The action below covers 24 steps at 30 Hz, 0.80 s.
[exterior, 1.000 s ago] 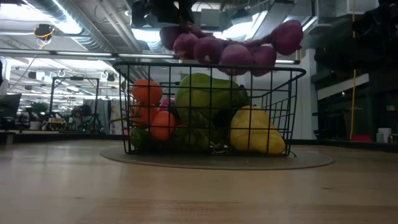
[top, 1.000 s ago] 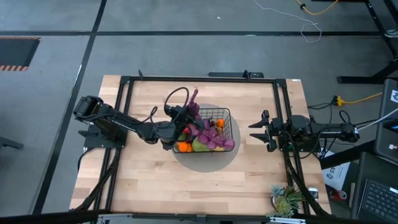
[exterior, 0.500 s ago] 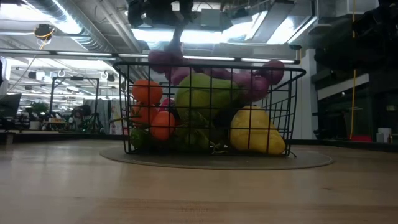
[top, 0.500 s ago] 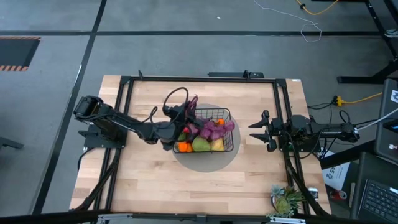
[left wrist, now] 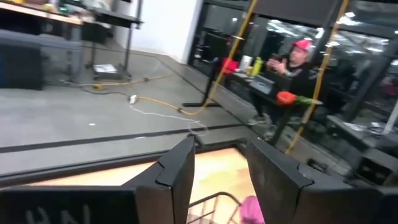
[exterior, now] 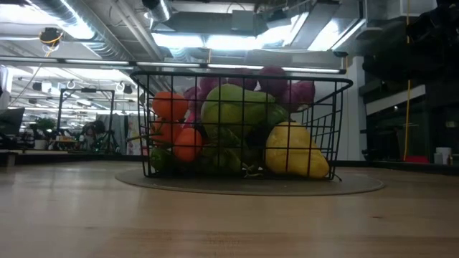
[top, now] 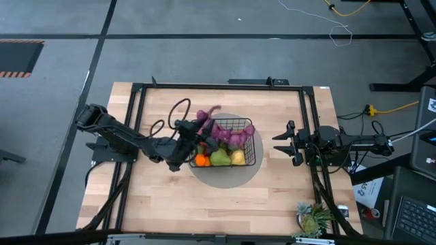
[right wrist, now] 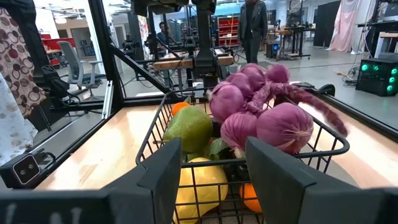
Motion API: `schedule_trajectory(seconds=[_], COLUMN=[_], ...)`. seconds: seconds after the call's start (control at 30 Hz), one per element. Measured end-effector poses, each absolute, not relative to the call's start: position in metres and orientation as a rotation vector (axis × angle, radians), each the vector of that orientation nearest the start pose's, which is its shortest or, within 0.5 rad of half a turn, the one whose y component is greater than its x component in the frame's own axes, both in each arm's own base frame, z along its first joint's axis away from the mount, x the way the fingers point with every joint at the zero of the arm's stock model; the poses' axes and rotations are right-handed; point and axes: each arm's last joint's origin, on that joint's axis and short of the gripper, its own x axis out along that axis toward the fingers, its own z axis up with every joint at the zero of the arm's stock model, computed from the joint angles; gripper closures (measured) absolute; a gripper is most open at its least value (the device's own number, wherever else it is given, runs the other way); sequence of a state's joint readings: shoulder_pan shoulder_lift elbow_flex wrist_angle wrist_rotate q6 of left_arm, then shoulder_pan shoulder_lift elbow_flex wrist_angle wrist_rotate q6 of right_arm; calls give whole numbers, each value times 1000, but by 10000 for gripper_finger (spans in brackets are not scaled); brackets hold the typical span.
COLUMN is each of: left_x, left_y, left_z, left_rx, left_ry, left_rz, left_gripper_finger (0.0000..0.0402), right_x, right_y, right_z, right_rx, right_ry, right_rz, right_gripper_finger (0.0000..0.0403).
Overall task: Build produce basket
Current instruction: Put the purple garlic into the black wire basket
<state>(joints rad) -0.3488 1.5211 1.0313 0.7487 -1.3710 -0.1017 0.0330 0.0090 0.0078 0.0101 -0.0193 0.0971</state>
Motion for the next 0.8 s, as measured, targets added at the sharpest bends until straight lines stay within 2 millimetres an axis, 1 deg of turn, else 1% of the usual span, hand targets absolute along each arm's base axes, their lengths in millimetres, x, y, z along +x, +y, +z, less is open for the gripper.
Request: schedule_trajectory(seconds=[0.17, 0.27, 0.47, 0.67, 0.8], left_x=[319, 321, 326, 327, 328], left_y=[-78, -70, -48, -45, -49], left_z=[320, 320, 312, 294, 285], left_rx=[-275, -264, -191, -207, -328], left_ry=[-222, -219, -156, -82, -71], left_rz=[958, 980, 1054, 1063, 958], left_gripper_finger=[264, 264, 265, 265, 265], right_x=[98, 98, 98, 98, 98], right_y=[4, 4, 4, 4, 4], right_z=[167, 166, 166, 166, 166], right_rx=[97, 97, 97, 97, 97], right_ry=[-7, -6, -6, -6, -6], right_rz=[52, 53, 53, 52, 53], right_gripper_finger=[221, 221, 221, 221, 221])
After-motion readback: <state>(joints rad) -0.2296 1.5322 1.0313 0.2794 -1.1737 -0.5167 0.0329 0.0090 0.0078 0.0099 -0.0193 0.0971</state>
